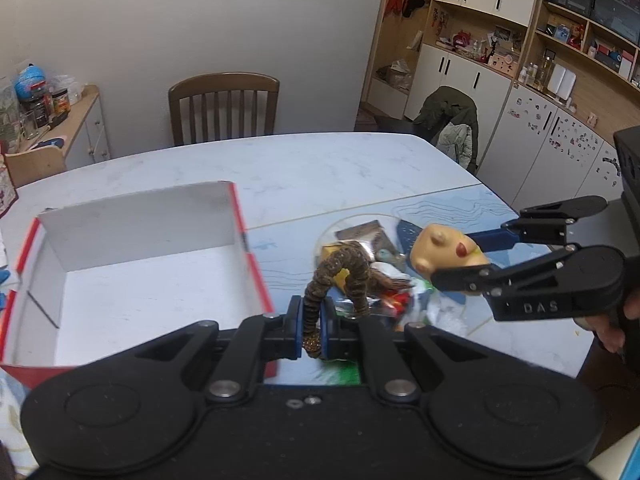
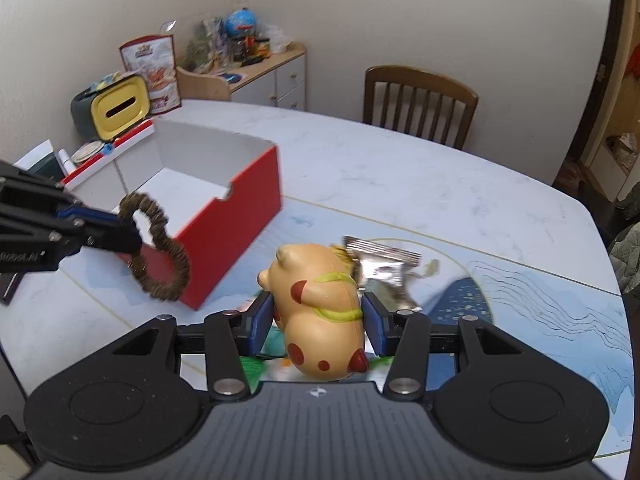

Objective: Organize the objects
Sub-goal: 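Carry both items into the red-white box and open both tools to release them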

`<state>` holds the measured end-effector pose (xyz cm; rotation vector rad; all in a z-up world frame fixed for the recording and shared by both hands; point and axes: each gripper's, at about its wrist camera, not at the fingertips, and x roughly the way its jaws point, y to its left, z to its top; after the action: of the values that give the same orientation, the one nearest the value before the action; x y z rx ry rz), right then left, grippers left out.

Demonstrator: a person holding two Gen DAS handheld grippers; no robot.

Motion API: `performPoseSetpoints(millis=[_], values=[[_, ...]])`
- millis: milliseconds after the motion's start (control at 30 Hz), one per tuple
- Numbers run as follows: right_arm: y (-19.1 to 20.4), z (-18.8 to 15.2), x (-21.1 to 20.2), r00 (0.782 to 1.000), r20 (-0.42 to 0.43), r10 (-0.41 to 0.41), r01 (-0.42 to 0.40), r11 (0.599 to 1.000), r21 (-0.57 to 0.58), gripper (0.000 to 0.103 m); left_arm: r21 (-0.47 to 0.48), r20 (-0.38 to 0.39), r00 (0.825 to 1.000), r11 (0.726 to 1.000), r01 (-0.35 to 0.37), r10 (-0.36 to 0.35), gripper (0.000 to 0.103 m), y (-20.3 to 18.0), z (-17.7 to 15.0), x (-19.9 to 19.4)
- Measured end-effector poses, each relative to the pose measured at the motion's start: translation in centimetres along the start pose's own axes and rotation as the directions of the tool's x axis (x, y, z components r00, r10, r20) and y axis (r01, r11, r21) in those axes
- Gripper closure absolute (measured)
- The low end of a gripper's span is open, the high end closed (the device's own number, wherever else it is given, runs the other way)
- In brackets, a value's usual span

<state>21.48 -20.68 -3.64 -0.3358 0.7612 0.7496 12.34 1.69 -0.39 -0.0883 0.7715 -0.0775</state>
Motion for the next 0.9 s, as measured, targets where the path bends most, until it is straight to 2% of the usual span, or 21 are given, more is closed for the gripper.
performPoseSetpoints(millis=[233,500,900], values=[[4.8,2.9,0.5,1.0,-0.016,-0.009,0.009,1.0,-0.024,0.056,-0.012,0.002,1.0,1.0,0.004,-0.004,0.097,4.3,0.9,-0.9],[9.8,6.5,2.0,1.0,-0.001,-0.011,0.011,0.998,-0.056,0.055,-0.023,0.0,1.0,0.999,-0.028,0.028,0.097,9.6,2.1,-0.9],[15.0,10.2,9.4,0.997,-0.067,-0.034,0.031,0.998,-0.051,0.055,-0.048,-0.12,0.989,0.995,-0.093,0.086,0.097,18.0,2.4,3.4]])
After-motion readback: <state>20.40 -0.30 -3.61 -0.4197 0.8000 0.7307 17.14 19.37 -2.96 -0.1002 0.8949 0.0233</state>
